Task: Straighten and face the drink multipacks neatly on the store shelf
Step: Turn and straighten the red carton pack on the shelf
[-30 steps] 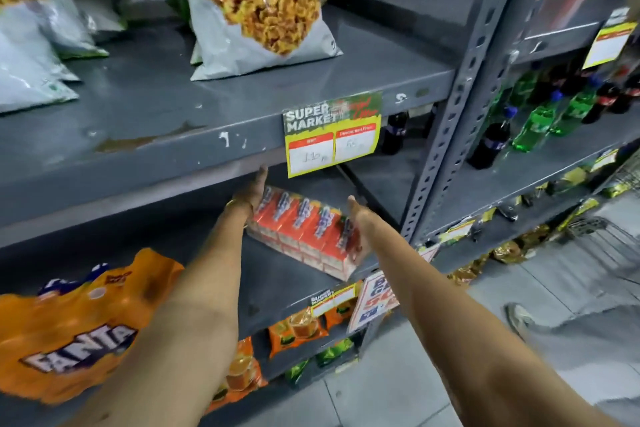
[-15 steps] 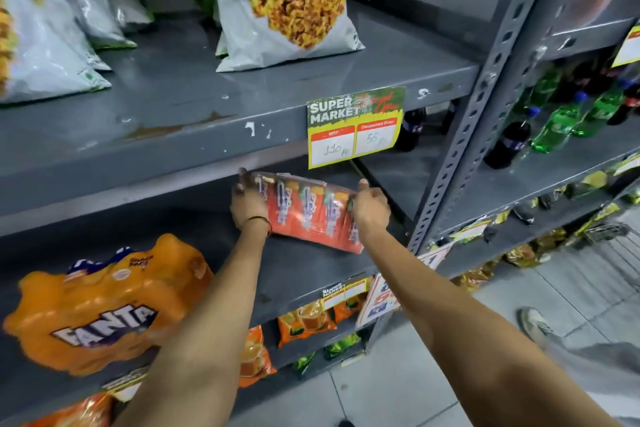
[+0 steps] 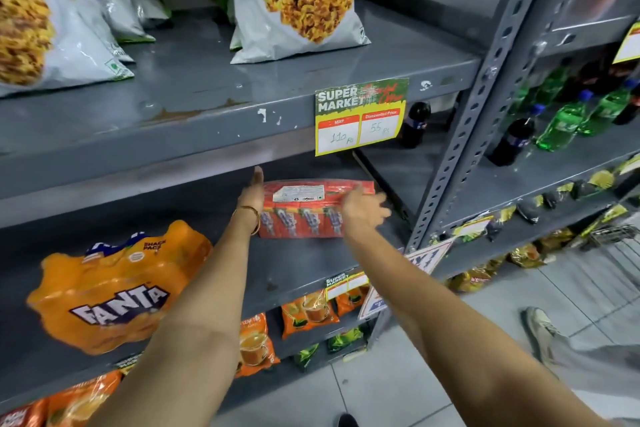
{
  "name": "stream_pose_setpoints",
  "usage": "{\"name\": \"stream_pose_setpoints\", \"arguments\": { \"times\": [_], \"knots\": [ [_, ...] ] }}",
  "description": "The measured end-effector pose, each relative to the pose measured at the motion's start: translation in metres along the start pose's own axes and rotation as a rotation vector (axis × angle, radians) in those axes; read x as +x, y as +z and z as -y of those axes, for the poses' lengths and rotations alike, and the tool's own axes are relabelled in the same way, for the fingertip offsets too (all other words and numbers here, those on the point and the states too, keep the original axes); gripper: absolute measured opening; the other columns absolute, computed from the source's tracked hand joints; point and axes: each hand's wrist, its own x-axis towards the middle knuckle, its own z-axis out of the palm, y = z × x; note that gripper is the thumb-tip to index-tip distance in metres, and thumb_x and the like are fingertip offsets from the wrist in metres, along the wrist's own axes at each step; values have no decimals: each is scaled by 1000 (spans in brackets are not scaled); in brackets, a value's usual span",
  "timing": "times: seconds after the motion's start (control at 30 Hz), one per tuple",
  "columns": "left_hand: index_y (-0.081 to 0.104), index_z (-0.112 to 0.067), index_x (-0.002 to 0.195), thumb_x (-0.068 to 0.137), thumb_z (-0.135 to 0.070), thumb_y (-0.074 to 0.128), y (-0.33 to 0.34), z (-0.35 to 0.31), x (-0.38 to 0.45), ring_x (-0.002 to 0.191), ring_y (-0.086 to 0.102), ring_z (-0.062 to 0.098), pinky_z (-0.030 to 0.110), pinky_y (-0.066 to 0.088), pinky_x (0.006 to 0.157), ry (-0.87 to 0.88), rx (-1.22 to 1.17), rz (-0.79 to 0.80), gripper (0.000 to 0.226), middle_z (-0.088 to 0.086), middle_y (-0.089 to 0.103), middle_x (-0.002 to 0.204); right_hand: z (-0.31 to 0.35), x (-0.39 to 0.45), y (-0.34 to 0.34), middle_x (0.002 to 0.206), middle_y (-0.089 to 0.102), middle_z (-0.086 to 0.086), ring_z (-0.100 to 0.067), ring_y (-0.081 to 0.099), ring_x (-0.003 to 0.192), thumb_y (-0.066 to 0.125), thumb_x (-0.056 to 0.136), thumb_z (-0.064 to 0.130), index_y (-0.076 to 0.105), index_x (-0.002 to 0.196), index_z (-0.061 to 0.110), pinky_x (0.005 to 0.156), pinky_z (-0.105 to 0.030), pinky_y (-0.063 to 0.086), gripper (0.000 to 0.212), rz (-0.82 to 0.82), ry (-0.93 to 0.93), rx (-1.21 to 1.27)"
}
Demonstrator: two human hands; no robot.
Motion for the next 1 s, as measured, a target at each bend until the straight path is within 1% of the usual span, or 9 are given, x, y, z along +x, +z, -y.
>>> {"name": "stream_pose_setpoints", "arguments": {
  "times": [0.17, 0.23, 0.3, 0.4, 0.57, 0.73, 0.83, 0.93, 1.0],
  "knots": [
    [58, -4, 109, 94, -60, 12, -3, 3, -13, 68, 59, 23, 26, 38, 54, 32, 310, -157, 74, 13, 66, 85, 4, -11, 8, 155, 18, -18, -37, 31, 139, 41, 95, 49, 14, 151, 6, 110, -46, 28, 75, 116, -1, 157],
    [60, -1, 113, 95, -58, 12, -6, 7, -14, 98, 60, 35, 34, 46, 75, -13, 422, -224, 76, 22, 64, 116, 6, -1, 2, 161, 11, -10, -32, 26, 144, 40, 95, 50, 0, 154, 15, 116, -45, 24, 80, 290, -44, 295],
    [60, 3, 119, 91, -64, 8, -10, 11, -13, 108, 59, 36, 42, 46, 92, -109, 471, -147, 89, 23, 64, 117, 6, 8, -8, 161, 15, -5, -29, 29, 144, 37, 96, 52, -9, 153, 24, 116, -44, 27, 78, 474, -59, 363],
    [56, 7, 121, 89, -68, 10, -8, 8, -21, 111, 58, 38, 47, 45, 98, -263, 342, 107, 94, 25, 63, 115, 1, 23, -17, 160, 19, -12, -31, 25, 145, 28, 99, 50, 4, 154, 15, 116, -42, 23, 70, 404, -125, 71],
    [36, 12, 137, 86, -72, 17, 7, -4, -32, 125, 50, 42, 53, 42, 99, -369, 203, 250, 100, 29, 47, 138, -12, 8, 2, 121, 59, -18, -32, 60, 112, 27, 94, 57, 44, 140, 9, 101, -45, 46, 69, 390, -145, -280],
    [33, 12, 138, 85, -73, 14, 9, 10, -36, 124, 51, 41, 47, 45, 96, -394, 78, 312, 102, 31, 47, 137, 1, 4, 2, 151, 35, -1, -29, 33, 142, 36, 70, 84, 7, 154, 24, 117, -45, 26, 107, 613, -145, -189],
    [38, 6, 138, 83, -74, 3, 6, 23, -36, 120, 54, 37, 44, 49, 84, -364, 95, 483, 103, 26, 53, 135, -4, 17, -6, 159, 19, 2, -24, 23, 147, 54, 72, 75, -3, 153, 27, 119, -44, 21, 110, 732, -173, -232],
    [43, 2, 135, 84, -73, 0, -4, 29, -27, 114, 59, 34, 40, 50, 83, -317, 126, 370, 101, 21, 61, 127, -3, 18, -4, 154, 34, -8, -25, 39, 139, 76, 53, 65, -8, 153, 17, 115, -40, 32, 139, 656, -271, -356],
    [44, 4, 134, 87, -70, 4, -10, 26, -16, 116, 58, 36, 41, 48, 89, -263, 59, 178, 97, 21, 61, 127, 1, 12, -1, 149, 41, -10, -28, 45, 134, 78, 53, 64, 18, 151, 11, 109, -39, 40, 127, 593, -420, -649]
  ]
}}
